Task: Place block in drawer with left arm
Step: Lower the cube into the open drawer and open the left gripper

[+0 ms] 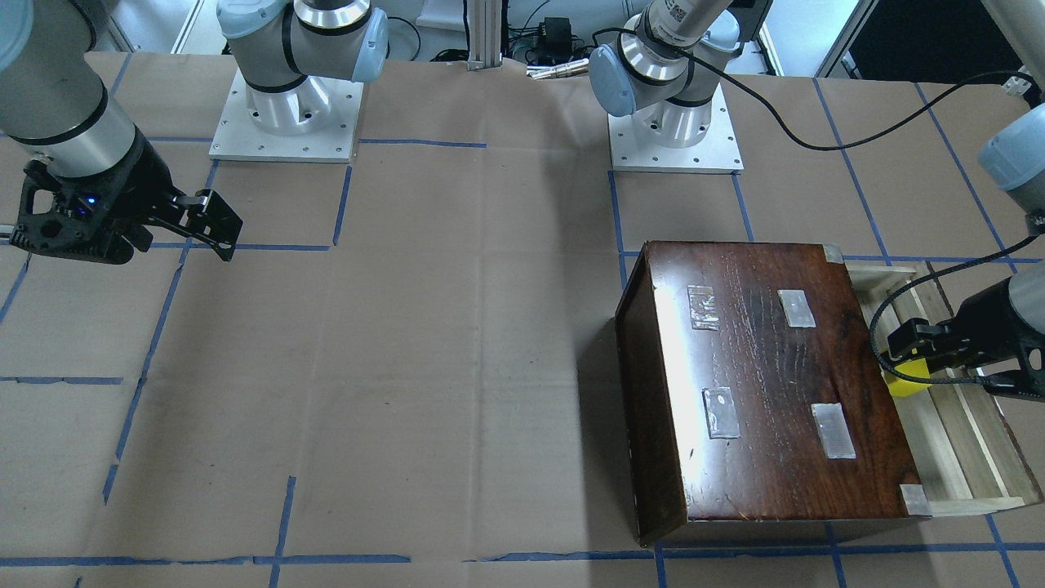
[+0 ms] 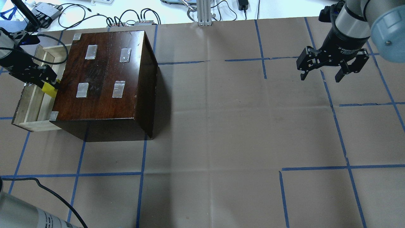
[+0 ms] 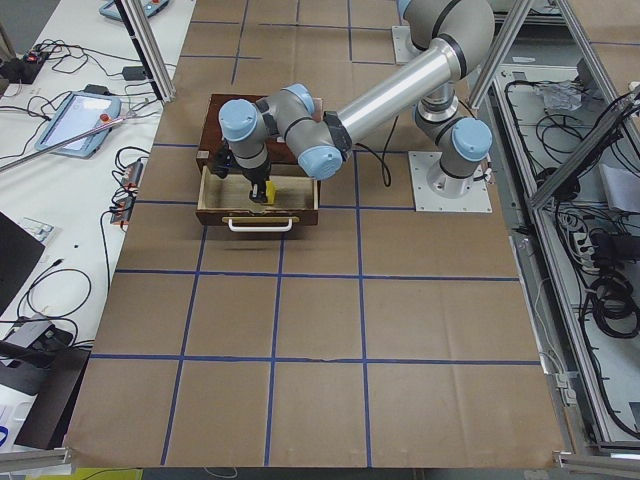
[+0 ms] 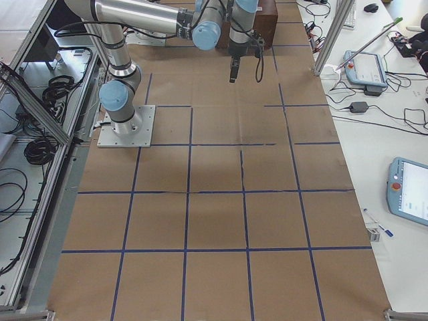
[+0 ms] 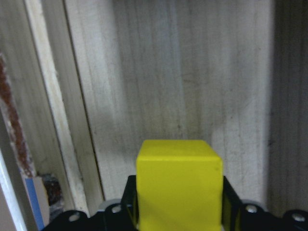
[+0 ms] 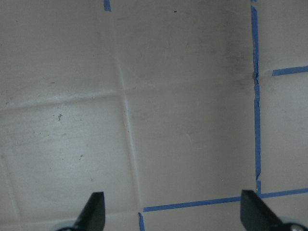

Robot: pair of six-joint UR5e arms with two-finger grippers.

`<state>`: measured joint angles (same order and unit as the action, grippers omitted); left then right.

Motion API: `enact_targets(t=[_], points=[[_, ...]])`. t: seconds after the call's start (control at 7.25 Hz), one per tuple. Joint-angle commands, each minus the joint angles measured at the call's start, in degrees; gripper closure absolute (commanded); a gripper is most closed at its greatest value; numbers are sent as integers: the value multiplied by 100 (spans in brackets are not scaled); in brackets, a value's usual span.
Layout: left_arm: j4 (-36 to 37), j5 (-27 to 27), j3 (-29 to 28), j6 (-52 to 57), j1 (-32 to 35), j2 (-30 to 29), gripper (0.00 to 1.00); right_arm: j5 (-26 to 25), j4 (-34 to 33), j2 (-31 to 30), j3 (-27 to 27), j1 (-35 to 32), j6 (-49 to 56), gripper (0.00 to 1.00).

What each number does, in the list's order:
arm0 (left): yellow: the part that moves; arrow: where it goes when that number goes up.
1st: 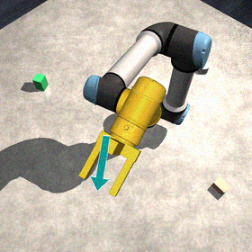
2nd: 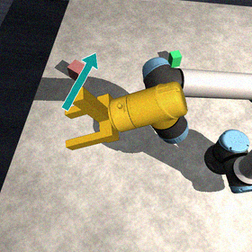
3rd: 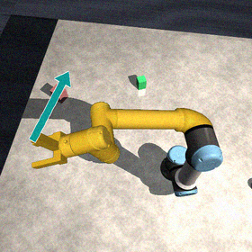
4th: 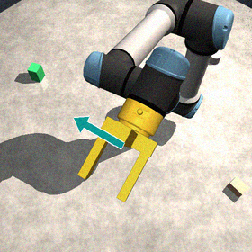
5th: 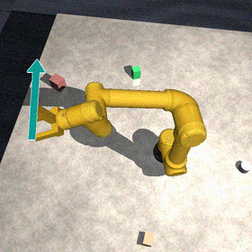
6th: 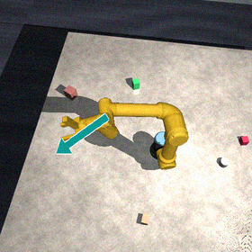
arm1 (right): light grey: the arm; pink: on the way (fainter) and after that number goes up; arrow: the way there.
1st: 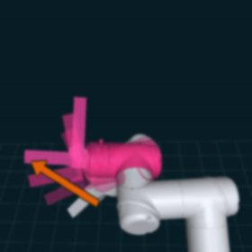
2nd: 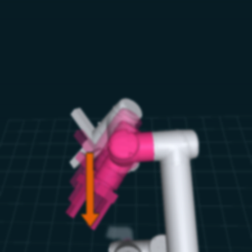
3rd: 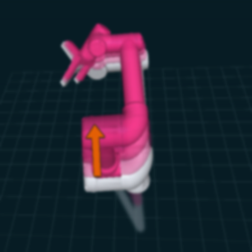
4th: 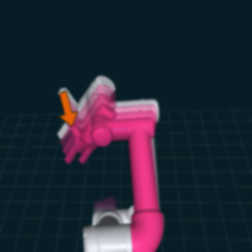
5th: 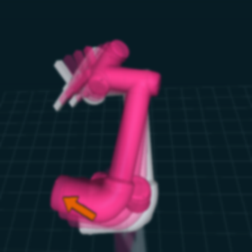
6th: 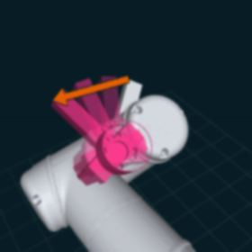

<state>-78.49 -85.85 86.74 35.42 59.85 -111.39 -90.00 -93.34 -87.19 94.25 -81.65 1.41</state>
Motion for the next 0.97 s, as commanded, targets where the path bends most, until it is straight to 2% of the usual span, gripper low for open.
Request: enact_targets(t=[0.0, 0.28, 0.83], points=[[0, 16, 9, 0, 0, 38, 8, 0, 0, 0, -3, 0, 0, 0], [-9, -10, -104, 9, 0, 317, 2, 0, 0, 0, 6, 0, 0, 0], [-332, -28, 53, 0, 113, 1502, 1, 0, 0, 0, -3, 0, 0, 0]])
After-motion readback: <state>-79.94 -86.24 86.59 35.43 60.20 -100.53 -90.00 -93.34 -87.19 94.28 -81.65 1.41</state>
